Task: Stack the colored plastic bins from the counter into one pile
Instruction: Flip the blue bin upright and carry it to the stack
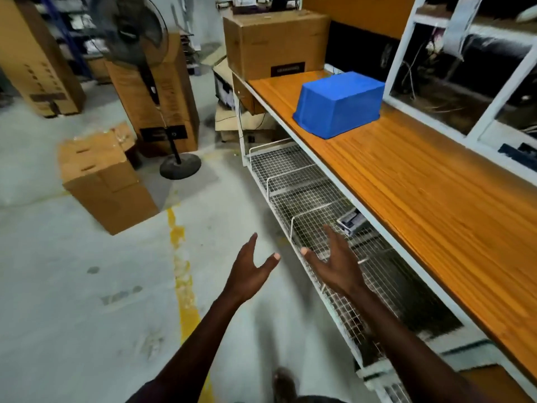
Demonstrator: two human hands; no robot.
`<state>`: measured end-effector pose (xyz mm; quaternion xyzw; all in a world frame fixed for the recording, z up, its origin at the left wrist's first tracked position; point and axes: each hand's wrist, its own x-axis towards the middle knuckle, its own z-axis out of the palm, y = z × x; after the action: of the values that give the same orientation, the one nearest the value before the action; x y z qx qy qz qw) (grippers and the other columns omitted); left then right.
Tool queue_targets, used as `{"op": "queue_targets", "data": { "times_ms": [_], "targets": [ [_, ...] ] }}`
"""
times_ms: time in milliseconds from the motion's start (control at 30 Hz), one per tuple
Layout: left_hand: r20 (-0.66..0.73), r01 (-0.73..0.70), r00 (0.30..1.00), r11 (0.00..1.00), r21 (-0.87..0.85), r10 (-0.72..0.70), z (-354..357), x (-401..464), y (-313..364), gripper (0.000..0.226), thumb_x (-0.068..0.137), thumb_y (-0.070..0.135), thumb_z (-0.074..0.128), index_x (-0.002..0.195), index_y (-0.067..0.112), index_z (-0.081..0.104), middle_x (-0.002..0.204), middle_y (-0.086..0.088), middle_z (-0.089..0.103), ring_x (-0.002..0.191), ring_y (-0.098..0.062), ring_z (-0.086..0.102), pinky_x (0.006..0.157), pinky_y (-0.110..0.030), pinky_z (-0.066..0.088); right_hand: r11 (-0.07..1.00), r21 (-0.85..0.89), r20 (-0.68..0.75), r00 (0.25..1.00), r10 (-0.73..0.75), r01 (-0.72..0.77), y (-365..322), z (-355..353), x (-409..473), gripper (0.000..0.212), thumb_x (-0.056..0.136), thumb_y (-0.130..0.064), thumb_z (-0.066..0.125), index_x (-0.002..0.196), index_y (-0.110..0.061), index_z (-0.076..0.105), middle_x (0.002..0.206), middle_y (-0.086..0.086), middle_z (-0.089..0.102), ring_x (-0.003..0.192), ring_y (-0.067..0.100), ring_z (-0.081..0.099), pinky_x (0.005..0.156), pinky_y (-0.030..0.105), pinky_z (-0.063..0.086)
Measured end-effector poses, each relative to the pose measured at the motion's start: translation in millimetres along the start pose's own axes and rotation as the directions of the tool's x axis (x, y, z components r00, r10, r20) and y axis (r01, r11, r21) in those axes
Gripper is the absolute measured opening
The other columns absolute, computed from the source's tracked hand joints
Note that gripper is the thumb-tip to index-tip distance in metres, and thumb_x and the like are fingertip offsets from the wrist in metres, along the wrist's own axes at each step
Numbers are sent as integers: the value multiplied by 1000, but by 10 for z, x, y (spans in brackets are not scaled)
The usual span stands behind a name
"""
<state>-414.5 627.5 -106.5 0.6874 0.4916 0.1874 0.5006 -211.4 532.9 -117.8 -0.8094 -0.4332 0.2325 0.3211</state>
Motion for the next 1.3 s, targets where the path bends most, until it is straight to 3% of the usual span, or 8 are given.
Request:
{"op": "queue_targets", "data": {
  "times_ms": [200, 367, 634, 767, 934, 1134, 1234, 1300],
  "targets": [
    [40, -52, 998, 999, 14, 51, -616, 1582, 345, 87, 90, 60, 61, 160, 34, 17, 167, 3, 23, 151, -22, 28, 122, -45, 27, 999, 10, -57, 997, 45, -44, -582, 139, 1401, 112, 72, -99, 43, 162, -41, 11, 173, 4, 15, 153, 36, 29, 112, 67, 39],
    [120, -140, 983, 990, 5, 138, -999, 3024, 486, 86, 91, 56, 63, 160, 30, 18, 167, 4, 24, 150, -23, 31, 120, -44, 32, 992, 44, -186, 975, 120, -114, -896, 388, 2524, 103, 80, -86, 54, 162, -39, 12, 173, 6, 15, 155, 35, 25, 115, 68, 35],
    [377, -294, 884, 956, -6, 274, -1322, 4795, 1093, 92, 89, 55, 65, 161, 28, 15, 168, -2, 19, 152, -24, 26, 119, -41, 30, 943, 204, -409, 853, 325, -261, -1396, 410, 3691, 108, 80, -85, 55, 165, -32, 12, 172, 8, 20, 155, 31, 26, 120, 60, 32],
    [475, -355, 818, 934, -30, 326, -1158, 5478, 1446, 100, 81, 70, 61, 160, 36, 12, 169, 0, 16, 151, -27, 26, 117, -49, 34, 940, 205, -556, 758, 342, -273, -1398, 243, 4193, 107, 82, -79, 59, 164, -24, 19, 169, 8, 29, 153, 29, 32, 120, 48, 33],
    [471, -429, 777, 899, -91, 419, -670, 6165, 1906, 85, 91, 50, 67, 159, 25, 22, 150, 12, 38, 133, -11, 43, 95, -24, 39, 895, 270, -668, 600, 440, -356, -1111, -46, 4806, 106, 86, -63, 72, 163, -14, 20, 169, 11, 30, 153, 30, 31, 120, 43, 30],
    [450, -412, 785, 901, -134, 426, -186, 6735, 2297, 110, 78, 55, 78, 161, 19, 15, 167, -5, 22, 151, -18, 26, 118, -27, 27, 841, 342, -646, 545, 535, -420, -872, -298, 5284, 127, 74, -63, 83, 164, -5, 14, 170, 17, 25, 155, 32, 29, 124, 44, 30],
    [487, -428, 749, 889, -162, 450, 18, 7025, 2538, 114, 76, 51, 82, 161, 25, 11, 167, -4, 21, 152, -20, 24, 120, -37, 31, 799, 437, -625, 500, 600, -413, -806, -351, 5451, 140, 60, -76, 84, 164, -15, 13, 168, 11, 32, 149, 30, 40, 116, 50, 43],
    [547, -458, 693, 873, -167, 469, 123, 7189, 2660, 115, 72, 55, 83, 161, 33, 13, 165, 1, 29, 148, -19, 32, 117, -41, 37, 788, 482, -612, 496, 616, -383, -732, -363, 5542, 129, 56, -73, 88, 159, -27, 24, 156, 2, 50, 137, 25, 55, 105, 50, 53]
  ]
}}
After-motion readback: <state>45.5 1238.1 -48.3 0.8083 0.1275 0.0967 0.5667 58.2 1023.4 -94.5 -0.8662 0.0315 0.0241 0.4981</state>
